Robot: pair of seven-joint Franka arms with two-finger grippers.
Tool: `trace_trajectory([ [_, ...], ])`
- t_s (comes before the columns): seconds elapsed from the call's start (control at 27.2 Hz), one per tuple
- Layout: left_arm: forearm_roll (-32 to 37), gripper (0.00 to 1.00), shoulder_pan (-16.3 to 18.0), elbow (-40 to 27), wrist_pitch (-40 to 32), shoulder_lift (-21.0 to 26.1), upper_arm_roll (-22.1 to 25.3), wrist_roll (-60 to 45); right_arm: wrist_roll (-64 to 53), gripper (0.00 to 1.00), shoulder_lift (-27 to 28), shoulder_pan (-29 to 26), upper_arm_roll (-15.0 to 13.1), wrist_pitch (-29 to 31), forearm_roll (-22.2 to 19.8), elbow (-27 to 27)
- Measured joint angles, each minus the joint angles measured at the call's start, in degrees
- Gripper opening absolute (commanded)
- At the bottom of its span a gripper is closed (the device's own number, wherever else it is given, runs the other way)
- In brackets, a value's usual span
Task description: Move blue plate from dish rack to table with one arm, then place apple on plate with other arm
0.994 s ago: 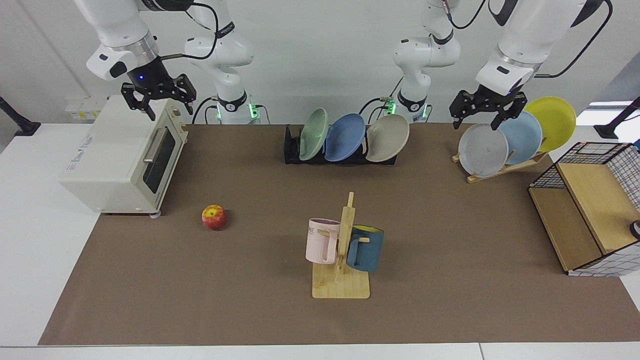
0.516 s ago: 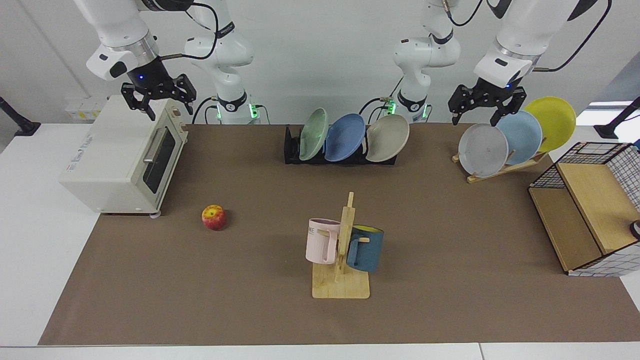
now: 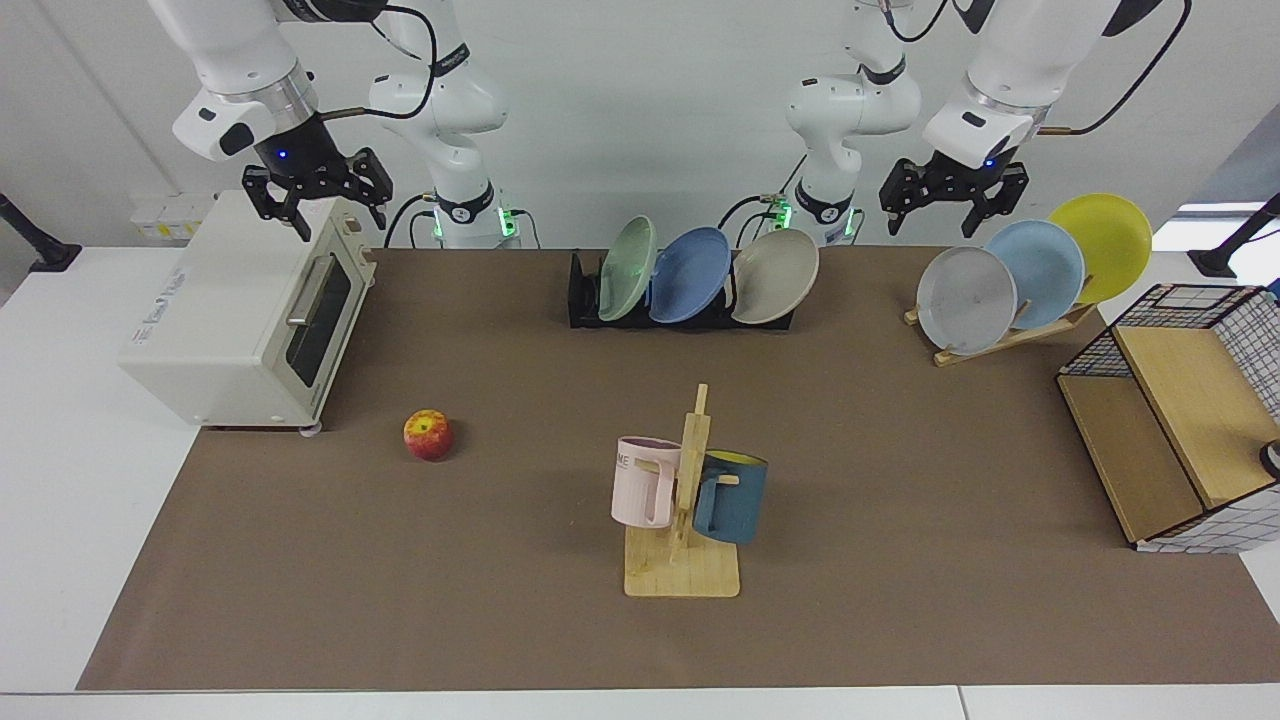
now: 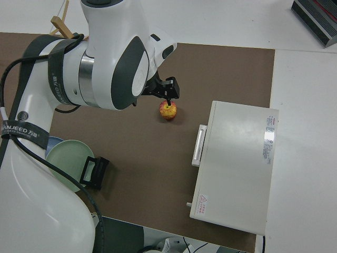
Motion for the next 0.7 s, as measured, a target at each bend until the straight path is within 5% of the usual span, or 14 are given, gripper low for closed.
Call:
trace_trajectory([
  [0.26,-3.7,1.00,0.0,-9.0,4.0,-4.9,-3.7,0.0,0.0,1.00,0.0,0.0,0.0,0.0,0.0,0.0],
  [0.7,-17.4,1.00,0.0,-31.2,21.0,-11.8,-14.0,-0.4,0.1,1.00,-0.3,-0.1,0.0,4.0,-2.6,-0.9],
])
